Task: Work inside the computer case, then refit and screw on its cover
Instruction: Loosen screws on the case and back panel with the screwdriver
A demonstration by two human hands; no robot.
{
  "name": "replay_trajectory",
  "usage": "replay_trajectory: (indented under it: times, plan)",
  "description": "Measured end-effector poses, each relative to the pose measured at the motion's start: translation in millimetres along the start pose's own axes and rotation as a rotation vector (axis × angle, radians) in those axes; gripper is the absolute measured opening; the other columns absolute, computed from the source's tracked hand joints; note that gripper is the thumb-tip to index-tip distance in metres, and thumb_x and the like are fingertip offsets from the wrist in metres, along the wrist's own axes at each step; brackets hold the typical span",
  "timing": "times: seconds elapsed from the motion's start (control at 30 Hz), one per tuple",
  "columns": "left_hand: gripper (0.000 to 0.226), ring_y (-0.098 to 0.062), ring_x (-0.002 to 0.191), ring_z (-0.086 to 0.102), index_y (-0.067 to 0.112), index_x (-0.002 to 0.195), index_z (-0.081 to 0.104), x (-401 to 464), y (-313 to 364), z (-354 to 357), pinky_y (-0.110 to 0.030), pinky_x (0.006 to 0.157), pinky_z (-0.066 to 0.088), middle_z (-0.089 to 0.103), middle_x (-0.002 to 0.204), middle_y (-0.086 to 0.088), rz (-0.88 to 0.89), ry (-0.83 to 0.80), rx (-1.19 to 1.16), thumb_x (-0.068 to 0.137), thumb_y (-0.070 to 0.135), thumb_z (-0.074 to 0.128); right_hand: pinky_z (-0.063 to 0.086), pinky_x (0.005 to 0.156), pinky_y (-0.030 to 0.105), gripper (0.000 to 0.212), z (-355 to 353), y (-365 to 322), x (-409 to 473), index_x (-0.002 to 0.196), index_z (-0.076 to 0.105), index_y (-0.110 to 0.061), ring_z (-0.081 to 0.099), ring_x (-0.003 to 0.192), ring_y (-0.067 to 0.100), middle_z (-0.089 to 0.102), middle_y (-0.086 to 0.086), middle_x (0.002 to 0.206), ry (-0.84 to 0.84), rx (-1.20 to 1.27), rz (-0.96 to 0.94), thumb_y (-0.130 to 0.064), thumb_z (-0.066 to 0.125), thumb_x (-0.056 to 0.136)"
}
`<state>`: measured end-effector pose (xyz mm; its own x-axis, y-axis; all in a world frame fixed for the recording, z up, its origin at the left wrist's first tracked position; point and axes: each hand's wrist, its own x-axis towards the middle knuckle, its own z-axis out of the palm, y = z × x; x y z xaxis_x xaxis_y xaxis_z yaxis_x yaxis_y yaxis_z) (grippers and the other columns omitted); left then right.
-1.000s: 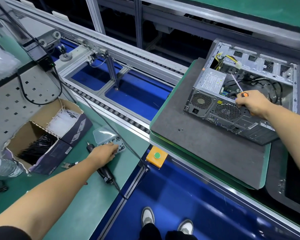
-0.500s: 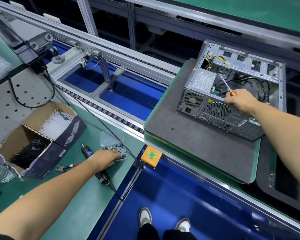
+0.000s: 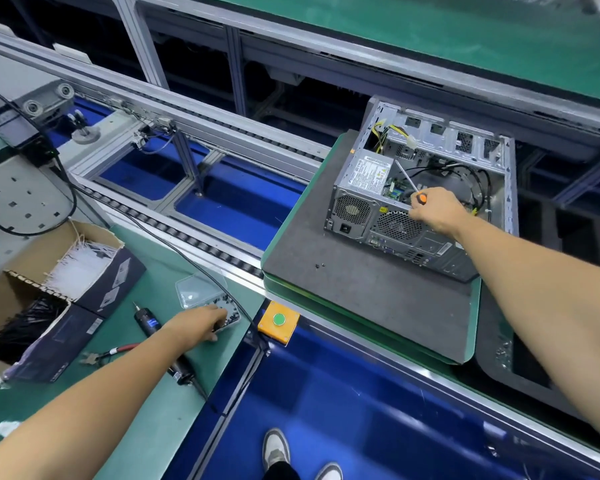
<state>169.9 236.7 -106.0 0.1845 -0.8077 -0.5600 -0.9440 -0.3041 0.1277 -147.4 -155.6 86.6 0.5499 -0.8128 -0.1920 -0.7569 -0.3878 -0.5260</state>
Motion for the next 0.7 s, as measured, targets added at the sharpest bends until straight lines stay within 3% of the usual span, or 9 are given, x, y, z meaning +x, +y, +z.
replay_trajectory:
  times: [0.2, 0.4, 0.57, 0.7]
  plan:
    - [0.021, -0.021, 0.097, 0.054, 0.018, 0.110, 0.048, -7.4, 7.0, 7.1, -0.041, 0.085, 0.049, 0.052, 0.110, 0.002, -0.065, 0.022, -0.033, 0.095, 0.012, 0.062, 0.029, 0.059, 0.034, 0.020, 0.4, 1.6, 0.0, 0.067, 0.049, -0.008, 0.034, 0.060, 0.023, 0.045, 0.011, 0.064, -0.017, -0.074, -0.011, 0.003, 0.063, 0.076]
    - [0.020, -0.016, 0.086, 0.049, 0.021, 0.102, 0.046, -16.8, 18.0, 6.3, -0.031, 0.071, 0.039, 0.050, 0.102, 0.004, -0.102, 0.065, -0.064, 0.095, 0.002, 0.049, 0.027, 0.058, 0.034, 0.025, 5.6, 4.1, -11.0, 0.066, 0.045, -0.009, 0.033, 0.060, 0.022, 0.042, 0.009, 0.063, -0.060, -0.079, -0.041, 0.006, 0.061, 0.076]
    - [0.022, -0.024, 0.101, 0.059, 0.016, 0.117, 0.061, -25.0, 13.1, 6.5, -0.035, 0.091, 0.048, 0.062, 0.114, -0.004, -0.141, 0.110, -0.207, 0.099, 0.007, 0.051, 0.030, 0.061, 0.034, 0.023, 12.5, 4.7, -21.1, 0.066, 0.045, -0.009, 0.034, 0.061, 0.022, 0.043, 0.012, 0.064, -0.070, -0.087, -0.052, 0.007, 0.060, 0.075]
    - [0.033, -0.018, 0.098, 0.056, 0.017, 0.123, 0.063, -30.0, 1.4, 10.6, -0.033, 0.094, 0.049, 0.062, 0.119, -0.004, -0.175, 0.186, -0.333, 0.093, 0.002, 0.060, 0.032, 0.060, 0.033, 0.023, 17.2, 2.3, -29.5, 0.067, 0.046, -0.009, 0.036, 0.059, 0.022, 0.044, 0.010, 0.063, -0.062, -0.071, -0.030, 0.007, 0.061, 0.074]
